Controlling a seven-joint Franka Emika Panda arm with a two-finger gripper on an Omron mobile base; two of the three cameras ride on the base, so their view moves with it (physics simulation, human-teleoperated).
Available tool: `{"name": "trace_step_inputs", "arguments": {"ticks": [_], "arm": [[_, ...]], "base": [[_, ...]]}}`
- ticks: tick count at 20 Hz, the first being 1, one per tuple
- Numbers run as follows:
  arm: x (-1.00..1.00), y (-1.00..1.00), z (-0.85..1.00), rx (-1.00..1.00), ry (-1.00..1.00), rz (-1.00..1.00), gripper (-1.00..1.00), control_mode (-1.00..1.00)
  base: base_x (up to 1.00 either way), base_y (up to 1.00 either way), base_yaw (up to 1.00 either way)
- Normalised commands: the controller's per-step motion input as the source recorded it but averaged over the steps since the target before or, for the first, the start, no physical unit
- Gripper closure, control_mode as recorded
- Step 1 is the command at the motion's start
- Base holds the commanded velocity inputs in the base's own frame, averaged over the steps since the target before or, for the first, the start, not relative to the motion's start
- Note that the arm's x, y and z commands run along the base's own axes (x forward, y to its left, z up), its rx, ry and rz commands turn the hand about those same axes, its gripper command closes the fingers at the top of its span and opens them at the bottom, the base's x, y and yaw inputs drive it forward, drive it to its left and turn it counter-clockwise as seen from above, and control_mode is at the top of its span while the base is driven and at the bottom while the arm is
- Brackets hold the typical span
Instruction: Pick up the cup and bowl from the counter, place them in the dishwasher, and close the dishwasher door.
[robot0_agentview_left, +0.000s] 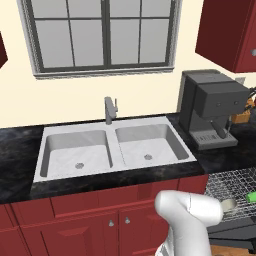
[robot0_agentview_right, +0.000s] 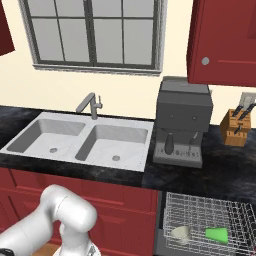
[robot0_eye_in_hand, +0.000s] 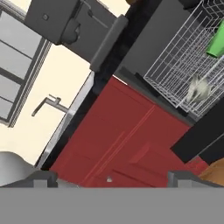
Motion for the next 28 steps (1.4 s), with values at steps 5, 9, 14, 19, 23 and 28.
{"name": "trace_step_inputs", "arguments": {"ticks": [5,9,14,19,23,28], "arm": [[-0.08,0.00,-0.42,0.05,-0.11,-0.10,-1.00,-1.00],[0.19,0.00,-0.25,0.00,-0.01,-0.06,-1.00,-1.00],[0.27,0.00,-0.32,0.00,0.00,-0.02,-1.00,-1.00],[0.10,-0.05,-0.43,-0.02,-0.02,0.00,-1.00,-1.00],[0.04,-0.20,-0.39,0.00,-0.04,0.00,-1.00,-1.00],[0.19,-0.33,-0.25,0.00,-0.03,0.00,-1.00,-1.00]], "base": [[0.00,0.00,0.00],[0.00,0.00,0.00],[0.00,0.00,0.00],[0.00,0.00,0.00],[0.00,0.00,0.00],[0.00,0.00,0.00]]}}
